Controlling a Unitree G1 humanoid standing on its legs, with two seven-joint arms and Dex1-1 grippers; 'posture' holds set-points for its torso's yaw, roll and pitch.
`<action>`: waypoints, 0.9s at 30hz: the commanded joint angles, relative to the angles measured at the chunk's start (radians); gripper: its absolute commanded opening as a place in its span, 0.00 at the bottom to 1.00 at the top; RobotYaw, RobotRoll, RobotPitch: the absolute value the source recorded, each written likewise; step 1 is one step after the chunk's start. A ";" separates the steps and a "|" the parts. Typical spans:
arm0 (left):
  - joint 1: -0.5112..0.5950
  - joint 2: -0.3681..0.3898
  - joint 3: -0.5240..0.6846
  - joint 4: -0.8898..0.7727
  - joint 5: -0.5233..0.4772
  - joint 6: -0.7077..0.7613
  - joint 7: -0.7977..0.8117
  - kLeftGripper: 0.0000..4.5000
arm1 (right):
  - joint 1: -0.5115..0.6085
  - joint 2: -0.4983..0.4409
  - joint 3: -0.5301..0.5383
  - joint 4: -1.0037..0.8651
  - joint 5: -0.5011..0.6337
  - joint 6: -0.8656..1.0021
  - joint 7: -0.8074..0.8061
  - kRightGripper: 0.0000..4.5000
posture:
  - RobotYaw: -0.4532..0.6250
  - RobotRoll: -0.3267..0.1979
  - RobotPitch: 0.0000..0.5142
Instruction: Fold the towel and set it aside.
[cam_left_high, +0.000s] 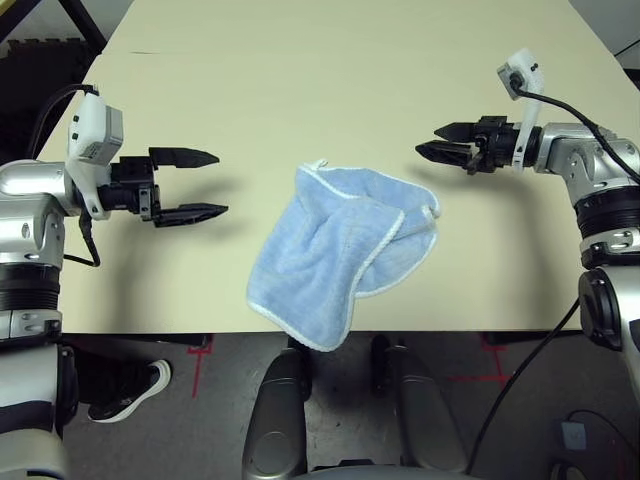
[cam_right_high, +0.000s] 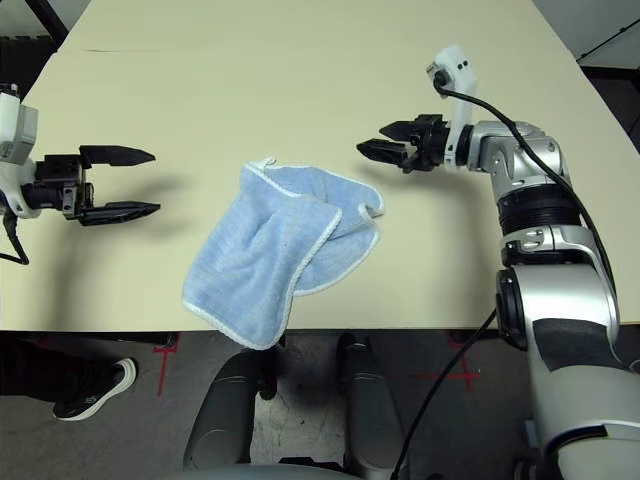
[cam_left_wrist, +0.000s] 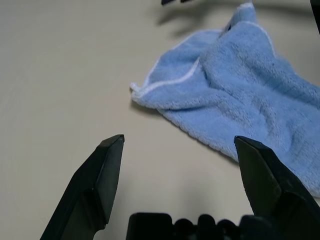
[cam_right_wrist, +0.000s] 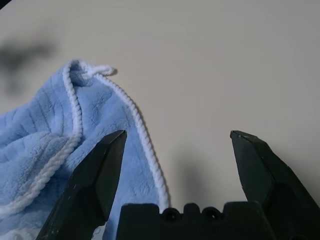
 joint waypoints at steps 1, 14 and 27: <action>-0.024 -0.020 -0.007 0.042 0.017 -0.047 -0.025 0.99 | 0.001 -0.031 0.027 -0.094 -0.009 0.153 -0.037 1.00 | 0.39 0.62 0.54; -0.066 -0.097 -0.011 0.142 0.037 -0.049 0.004 0.99 | 0.110 -0.035 0.081 -0.469 0.041 0.480 -0.163 1.00 | 0.37 0.62 0.59; -0.061 -0.114 -0.005 0.115 0.028 -0.033 0.018 0.99 | 0.050 0.000 0.196 -0.469 0.012 0.637 -0.308 1.00 | 0.37 0.62 0.60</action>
